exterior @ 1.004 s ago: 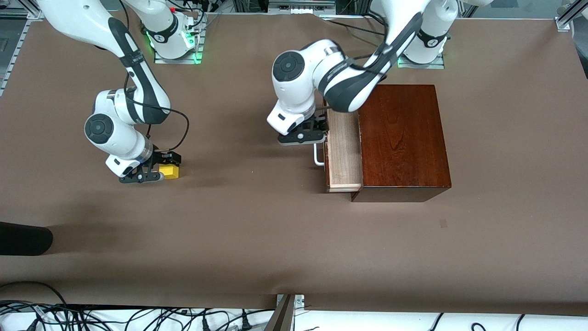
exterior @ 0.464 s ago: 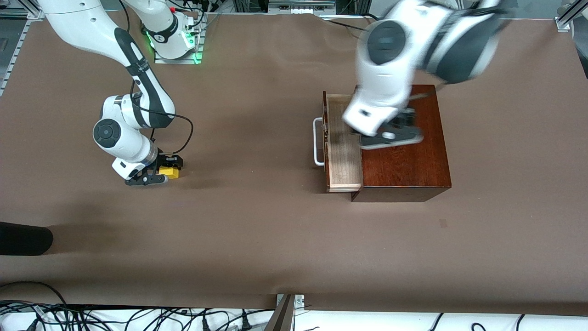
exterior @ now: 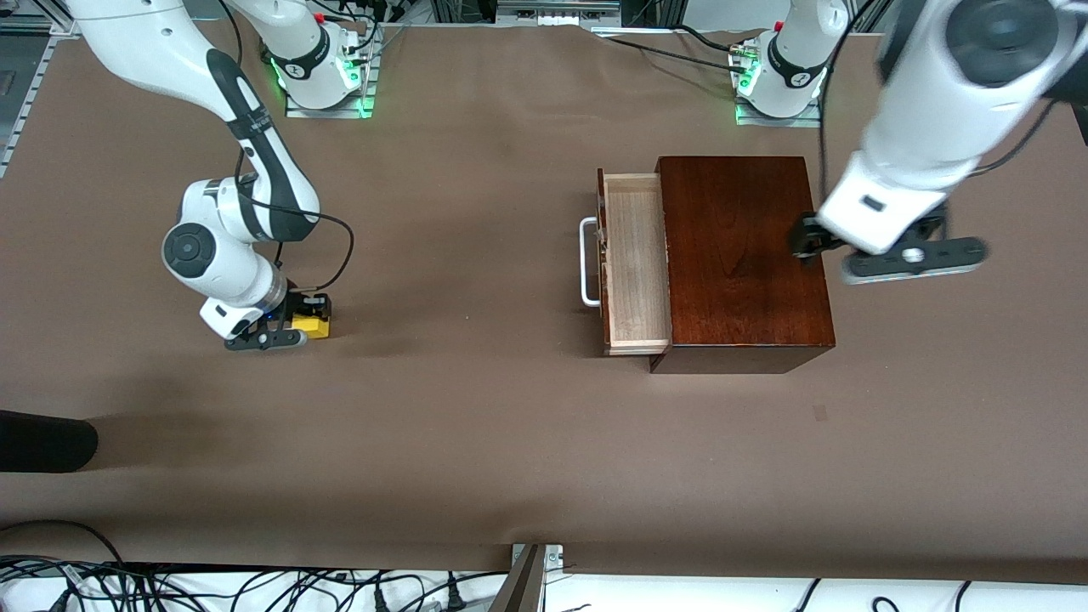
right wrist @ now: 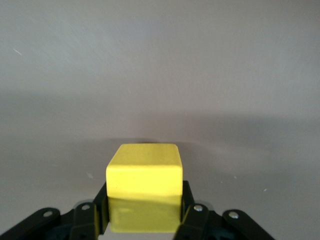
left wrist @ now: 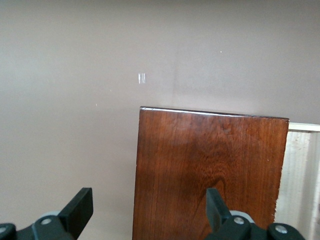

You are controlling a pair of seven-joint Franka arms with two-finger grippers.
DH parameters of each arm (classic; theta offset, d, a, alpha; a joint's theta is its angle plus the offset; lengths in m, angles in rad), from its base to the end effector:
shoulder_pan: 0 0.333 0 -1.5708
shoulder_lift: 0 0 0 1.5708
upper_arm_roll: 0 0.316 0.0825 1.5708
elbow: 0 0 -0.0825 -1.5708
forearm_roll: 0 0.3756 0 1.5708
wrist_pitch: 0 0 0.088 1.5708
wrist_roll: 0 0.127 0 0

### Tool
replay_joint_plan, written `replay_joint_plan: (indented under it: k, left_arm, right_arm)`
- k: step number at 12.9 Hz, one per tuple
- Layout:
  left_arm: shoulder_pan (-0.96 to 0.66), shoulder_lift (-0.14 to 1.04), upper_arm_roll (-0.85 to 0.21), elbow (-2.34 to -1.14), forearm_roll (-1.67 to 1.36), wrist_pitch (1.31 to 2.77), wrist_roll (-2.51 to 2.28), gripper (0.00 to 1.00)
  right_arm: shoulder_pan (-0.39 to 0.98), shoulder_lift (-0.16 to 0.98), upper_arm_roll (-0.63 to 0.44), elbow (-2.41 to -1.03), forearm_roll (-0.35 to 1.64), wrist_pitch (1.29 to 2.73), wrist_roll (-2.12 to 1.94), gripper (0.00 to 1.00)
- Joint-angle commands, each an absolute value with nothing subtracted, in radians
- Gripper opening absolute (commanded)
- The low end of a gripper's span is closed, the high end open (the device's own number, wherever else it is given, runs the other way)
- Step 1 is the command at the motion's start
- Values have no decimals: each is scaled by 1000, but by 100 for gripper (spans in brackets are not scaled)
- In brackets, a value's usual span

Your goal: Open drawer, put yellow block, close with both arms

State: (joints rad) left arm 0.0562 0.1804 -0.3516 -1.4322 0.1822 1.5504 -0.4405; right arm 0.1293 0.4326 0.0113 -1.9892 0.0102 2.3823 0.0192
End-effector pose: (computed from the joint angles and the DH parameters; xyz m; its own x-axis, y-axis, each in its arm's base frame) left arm 0.5801 -0.1335 0.5702 0.9891 0.1469 0.0049 0.1463 -0.9806 -0.1304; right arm 0.5940 0.0842 0.2269 0.9928 0.1128 -0.0397 0.1125 -0.9936 -0.0107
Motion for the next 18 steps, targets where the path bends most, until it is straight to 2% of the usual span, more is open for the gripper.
replay_joint_plan:
  k: [1,4,5,7,8,9,12,15,18]
  left_arm:
    - [207,169,-357,-1401,63,1519,-356,100]
    - [253,155,-322,-1419,29,1519,-180,100]
    - [212,112,-275,-1463,22,1532,-164,100]
    - [54,1,-102,-1608,20,1598,-153,100]
    - [25,-44,-68,-1667,20,1626,-131,100]
    - [22,-79,-63,-1713,20,1650,-88,100]
    - [29,-69,-67,-1703,21,1632,-64,100]
    - [29,-64,-67,-1695,20,1620,-64,100]
    - [26,-55,-74,-1675,20,1568,-64,100]
  right_arm:
    - [130,422,66,-1794,6,2153,11,0]
    - [155,423,130,-1659,3,2051,3,0]
    - [187,422,141,-1620,3,2019,-6,0]
    - [280,426,146,-1547,3,1947,-6,0]
    - [337,428,144,-1520,-1,1921,-3,0]
    - [421,431,143,-1499,-24,1905,-3,0]
    - [553,466,146,-1425,-54,1910,-34,0]
    - [707,553,143,-1298,-75,1910,-107,0]
    - [837,649,143,-1155,-181,1907,-136,0]
